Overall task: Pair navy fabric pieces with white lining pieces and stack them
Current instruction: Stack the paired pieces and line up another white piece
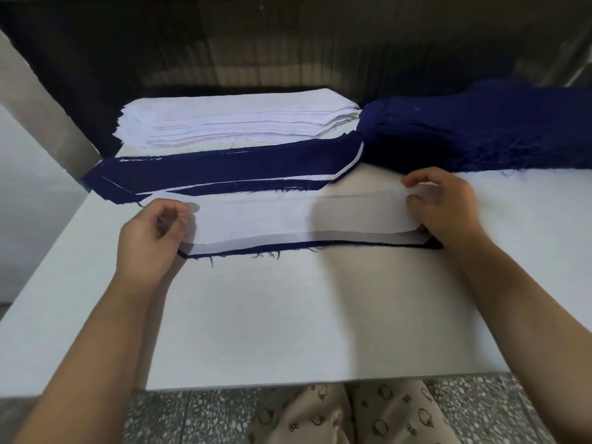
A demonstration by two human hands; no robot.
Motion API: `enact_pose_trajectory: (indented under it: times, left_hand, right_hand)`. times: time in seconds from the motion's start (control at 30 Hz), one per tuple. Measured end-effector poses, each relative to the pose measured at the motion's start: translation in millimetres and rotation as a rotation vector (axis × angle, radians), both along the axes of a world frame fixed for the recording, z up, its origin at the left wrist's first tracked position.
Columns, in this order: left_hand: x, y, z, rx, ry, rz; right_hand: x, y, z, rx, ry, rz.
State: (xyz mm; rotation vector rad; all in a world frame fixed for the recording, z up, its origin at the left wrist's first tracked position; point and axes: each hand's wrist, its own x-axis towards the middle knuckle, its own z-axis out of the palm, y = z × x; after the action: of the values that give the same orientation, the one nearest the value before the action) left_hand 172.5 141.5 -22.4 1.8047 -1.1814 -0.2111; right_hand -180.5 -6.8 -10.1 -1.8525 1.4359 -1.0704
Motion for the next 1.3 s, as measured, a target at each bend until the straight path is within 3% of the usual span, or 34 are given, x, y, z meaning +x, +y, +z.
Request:
enact_pose_trajectory:
  times: [0.47, 0.93, 1.3]
  left_hand:
    - [-4, 6, 8, -0.069, 0.083, -0.101]
    - [-3, 11, 12, -0.007, -0.077, -0.195]
    - [6, 6, 6, 0.051, -0.059, -0.017]
  right_hand:
    - [-7, -1, 2, -0.114, 0.134, 0.057]
    - [-22, -1, 1, -0.148, 0.165, 0.131]
    - [-21, -2, 1, -0.128, 0.255, 0.182]
